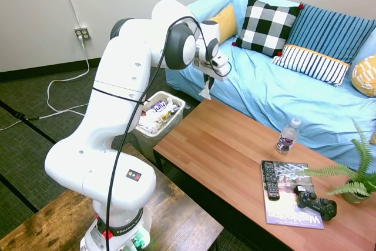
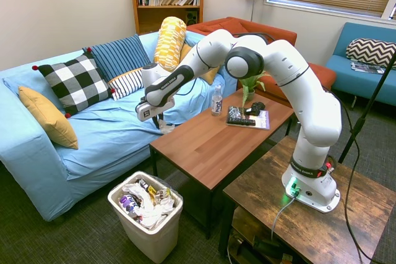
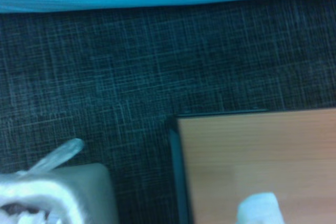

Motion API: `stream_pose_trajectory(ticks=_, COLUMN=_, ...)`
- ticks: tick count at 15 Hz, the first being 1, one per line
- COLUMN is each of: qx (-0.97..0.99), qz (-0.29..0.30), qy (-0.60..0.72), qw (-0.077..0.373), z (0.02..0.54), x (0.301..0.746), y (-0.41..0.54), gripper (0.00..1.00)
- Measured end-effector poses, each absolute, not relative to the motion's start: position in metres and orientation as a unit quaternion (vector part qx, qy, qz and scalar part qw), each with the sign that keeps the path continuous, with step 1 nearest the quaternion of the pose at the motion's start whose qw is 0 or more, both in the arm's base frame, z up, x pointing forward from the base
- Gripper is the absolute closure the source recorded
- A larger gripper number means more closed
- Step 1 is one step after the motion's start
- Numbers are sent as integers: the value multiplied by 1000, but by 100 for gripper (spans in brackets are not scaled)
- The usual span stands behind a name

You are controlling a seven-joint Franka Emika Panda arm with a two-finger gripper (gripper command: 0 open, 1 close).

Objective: Throw the tissue in the trash bin

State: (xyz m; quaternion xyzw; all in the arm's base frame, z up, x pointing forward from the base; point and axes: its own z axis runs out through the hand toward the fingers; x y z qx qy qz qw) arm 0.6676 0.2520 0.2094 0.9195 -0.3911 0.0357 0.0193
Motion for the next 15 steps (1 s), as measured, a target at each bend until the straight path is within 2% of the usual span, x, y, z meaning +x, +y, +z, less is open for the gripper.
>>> stream_pose_trajectory(ticks=6, qx=947, qz=37, qy=-317, qw=39, z=187, x=588, y=403, gripper=100)
stream_pose_trajectory(ticks=10, qx=953, qz=30, qy=-298, qw=49, z=174, x=550, y=440, gripper=100)
stream_pose_trajectory(ticks=11, qx=954, qz=27, qy=-295, qw=53, z=169, x=544, y=441, gripper=0)
stream_pose_trajectory(ticks=15, qx=955, qz=15, qy=-290, qw=67, z=152, x=532, y=438, gripper=0)
